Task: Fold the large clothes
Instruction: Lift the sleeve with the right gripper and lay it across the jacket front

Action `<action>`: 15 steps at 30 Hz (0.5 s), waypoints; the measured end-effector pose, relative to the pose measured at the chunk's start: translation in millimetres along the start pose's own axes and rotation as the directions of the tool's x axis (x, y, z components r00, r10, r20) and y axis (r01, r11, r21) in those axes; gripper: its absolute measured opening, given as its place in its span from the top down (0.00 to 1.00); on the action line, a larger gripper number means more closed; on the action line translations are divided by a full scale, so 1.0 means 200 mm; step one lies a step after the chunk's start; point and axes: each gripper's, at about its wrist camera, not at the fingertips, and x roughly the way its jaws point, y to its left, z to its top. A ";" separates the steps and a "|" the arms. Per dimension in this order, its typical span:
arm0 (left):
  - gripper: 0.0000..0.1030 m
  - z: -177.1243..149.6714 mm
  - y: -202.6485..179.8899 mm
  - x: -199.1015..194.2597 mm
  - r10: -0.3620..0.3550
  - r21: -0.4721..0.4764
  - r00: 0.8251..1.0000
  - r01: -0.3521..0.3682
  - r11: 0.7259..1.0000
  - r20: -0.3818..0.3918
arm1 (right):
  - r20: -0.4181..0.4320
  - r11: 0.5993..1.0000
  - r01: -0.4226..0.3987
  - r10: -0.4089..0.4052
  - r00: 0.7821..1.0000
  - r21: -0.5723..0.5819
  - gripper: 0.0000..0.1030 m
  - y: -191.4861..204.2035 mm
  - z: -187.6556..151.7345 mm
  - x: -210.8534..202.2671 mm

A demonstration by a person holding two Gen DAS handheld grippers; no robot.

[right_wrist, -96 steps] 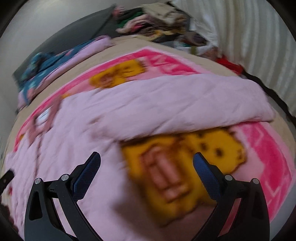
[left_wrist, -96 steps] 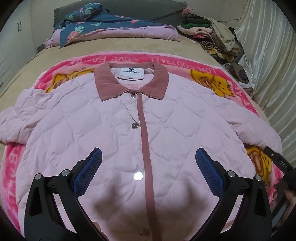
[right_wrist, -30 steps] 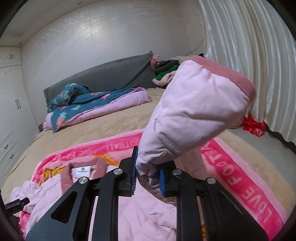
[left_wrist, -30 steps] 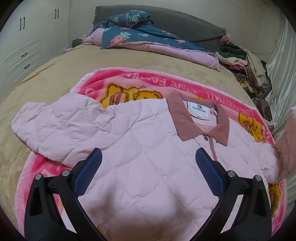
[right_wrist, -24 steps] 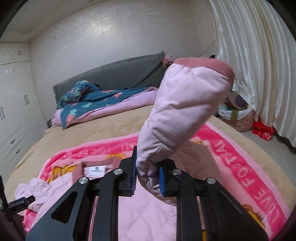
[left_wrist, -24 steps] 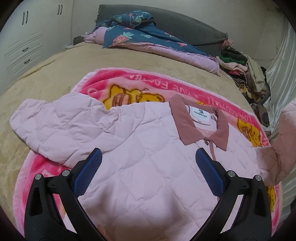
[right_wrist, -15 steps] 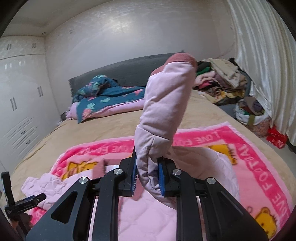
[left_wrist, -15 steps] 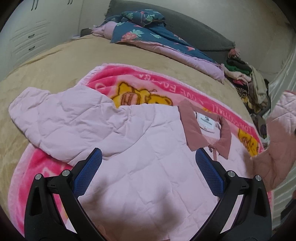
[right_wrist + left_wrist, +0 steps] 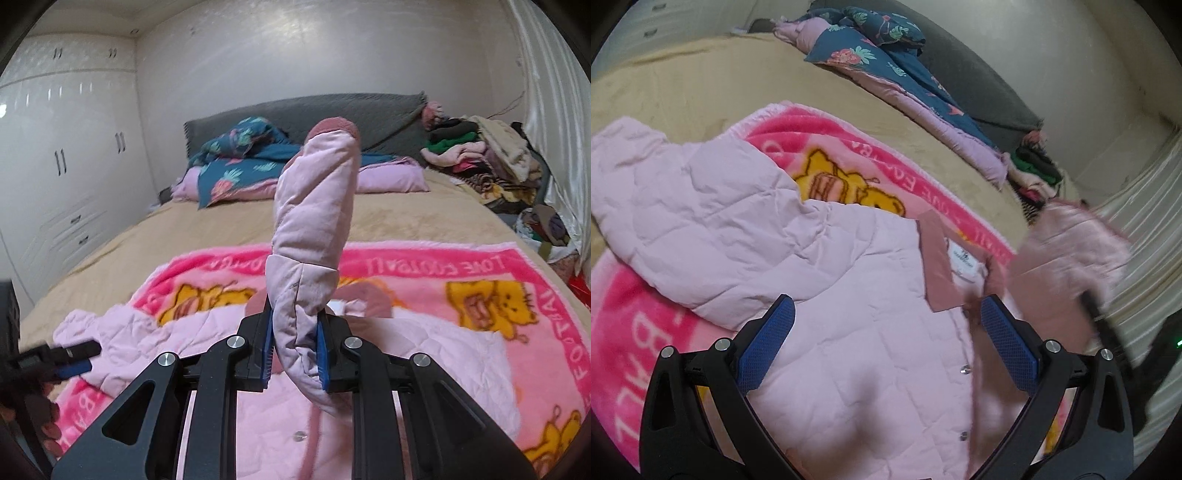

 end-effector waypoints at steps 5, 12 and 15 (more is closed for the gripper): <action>0.08 0.02 0.06 0.00 -0.081 -0.068 0.997 0.081 0.994 0.003 | -0.071 0.998 -0.027 0.023 0.997 -0.056 0.83 0.14 -0.14 0.14; 0.08 -0.01 0.08 0.08 -0.180 -0.128 0.983 0.175 0.976 -0.032 | -0.198 0.980 -0.098 0.063 0.978 -0.171 0.75 0.32 -0.40 0.27; 0.08 -0.03 0.07 0.11 -0.208 -0.135 0.977 0.200 0.970 -0.047 | -0.246 0.972 -0.118 0.065 0.967 -0.205 0.68 0.37 -0.50 0.30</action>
